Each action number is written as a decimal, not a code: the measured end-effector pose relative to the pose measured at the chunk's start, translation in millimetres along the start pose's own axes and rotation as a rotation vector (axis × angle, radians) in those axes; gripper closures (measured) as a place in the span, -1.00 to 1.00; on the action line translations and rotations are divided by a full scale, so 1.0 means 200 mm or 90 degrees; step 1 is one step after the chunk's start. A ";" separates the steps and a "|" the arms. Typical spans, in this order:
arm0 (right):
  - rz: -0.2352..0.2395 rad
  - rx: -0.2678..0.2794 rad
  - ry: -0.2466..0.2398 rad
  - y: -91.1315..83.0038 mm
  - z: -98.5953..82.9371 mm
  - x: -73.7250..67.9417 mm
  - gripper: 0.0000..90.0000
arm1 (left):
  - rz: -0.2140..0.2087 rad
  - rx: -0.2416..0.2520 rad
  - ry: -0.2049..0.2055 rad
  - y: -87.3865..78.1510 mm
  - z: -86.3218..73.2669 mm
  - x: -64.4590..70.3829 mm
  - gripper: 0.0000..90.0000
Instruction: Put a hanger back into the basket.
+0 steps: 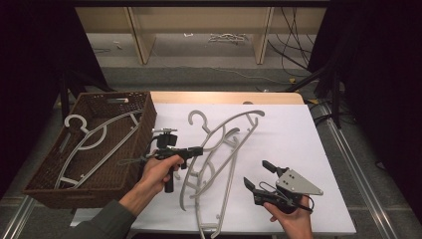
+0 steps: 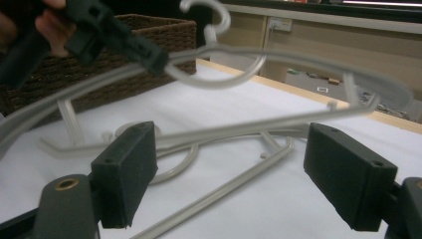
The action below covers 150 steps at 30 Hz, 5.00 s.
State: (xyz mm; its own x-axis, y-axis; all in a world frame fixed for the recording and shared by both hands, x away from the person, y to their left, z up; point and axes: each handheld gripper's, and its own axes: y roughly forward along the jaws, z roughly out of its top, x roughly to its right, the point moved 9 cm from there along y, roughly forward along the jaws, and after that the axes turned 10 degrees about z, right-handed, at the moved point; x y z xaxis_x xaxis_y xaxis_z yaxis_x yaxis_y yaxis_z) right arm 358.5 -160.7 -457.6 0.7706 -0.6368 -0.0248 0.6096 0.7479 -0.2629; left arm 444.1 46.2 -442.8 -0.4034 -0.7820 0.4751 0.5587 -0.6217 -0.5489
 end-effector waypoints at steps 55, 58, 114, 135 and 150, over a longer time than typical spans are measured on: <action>0.008 -0.004 0.011 0.06 -0.02 0.00 -0.50 | 0.286 0.132 0.059 -1.31 0.36 -0.94 0.77; 0.006 -0.013 0.009 0.05 -0.02 0.00 -0.51 | 0.294 0.112 0.069 -1.29 0.33 -0.98 0.77; 0.003 -0.008 -0.003 0.07 -0.02 0.02 -0.51 | 0.403 0.013 0.156 -1.06 0.18 -1.38 0.17; 0.005 -0.014 0.009 0.06 -0.02 0.01 -0.51 | 0.131 0.141 0.042 -0.92 0.18 -0.48 -0.52; 0.010 -0.011 0.008 0.06 -0.02 0.00 -0.51 | 0.067 0.110 0.097 -0.68 0.04 -0.11 -0.59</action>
State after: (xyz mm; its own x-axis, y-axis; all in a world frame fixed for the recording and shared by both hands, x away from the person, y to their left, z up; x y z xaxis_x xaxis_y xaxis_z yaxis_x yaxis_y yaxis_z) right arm 366.0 -152.4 -464.8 0.7777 -0.6272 -0.0411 0.5938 0.7546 -0.2792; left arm 381.5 148.6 -373.2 -0.4331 -0.8481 0.3051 0.7136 -0.5295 -0.4587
